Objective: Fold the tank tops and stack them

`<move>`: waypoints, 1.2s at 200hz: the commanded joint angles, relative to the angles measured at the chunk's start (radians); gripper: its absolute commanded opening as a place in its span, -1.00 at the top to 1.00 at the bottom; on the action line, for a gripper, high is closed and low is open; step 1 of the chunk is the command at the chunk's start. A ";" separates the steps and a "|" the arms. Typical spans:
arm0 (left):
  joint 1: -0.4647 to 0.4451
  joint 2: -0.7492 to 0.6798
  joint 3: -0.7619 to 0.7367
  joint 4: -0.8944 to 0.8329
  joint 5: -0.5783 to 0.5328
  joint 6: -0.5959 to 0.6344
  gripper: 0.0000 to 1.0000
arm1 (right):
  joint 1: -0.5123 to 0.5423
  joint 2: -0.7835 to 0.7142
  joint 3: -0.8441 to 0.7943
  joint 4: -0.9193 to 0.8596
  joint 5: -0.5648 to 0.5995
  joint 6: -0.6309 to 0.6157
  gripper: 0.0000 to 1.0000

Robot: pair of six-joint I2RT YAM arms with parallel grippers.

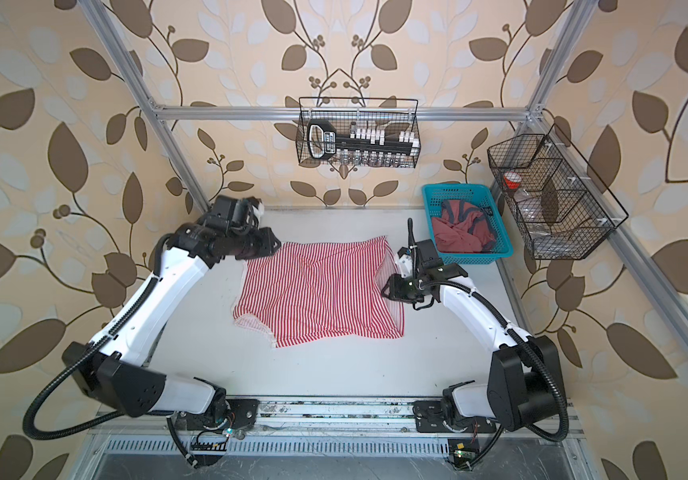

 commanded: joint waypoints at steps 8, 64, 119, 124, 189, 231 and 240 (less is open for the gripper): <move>-0.069 -0.004 -0.256 -0.036 0.052 -0.097 0.33 | 0.006 -0.050 -0.079 -0.098 0.037 -0.060 0.20; -0.110 -0.022 -0.490 0.054 0.074 -0.172 0.23 | 0.021 -0.074 -0.214 -0.044 0.041 -0.036 0.13; -0.110 -0.042 -0.622 0.148 0.084 -0.222 0.11 | 0.021 -0.012 -0.233 0.061 0.027 -0.003 0.06; -0.110 -0.044 -0.629 0.158 0.080 -0.228 0.10 | 0.021 -0.008 -0.232 0.073 0.019 0.000 0.06; -0.109 -0.045 -0.672 0.204 0.039 -0.285 0.08 | 0.017 0.060 -0.211 0.120 -0.006 -0.005 0.07; -0.110 -0.034 -0.676 0.183 0.012 -0.286 0.07 | 0.016 0.088 -0.211 0.138 -0.017 -0.012 0.07; -0.110 -0.019 -0.674 0.177 0.005 -0.287 0.09 | 0.016 0.091 -0.212 0.140 -0.019 -0.011 0.12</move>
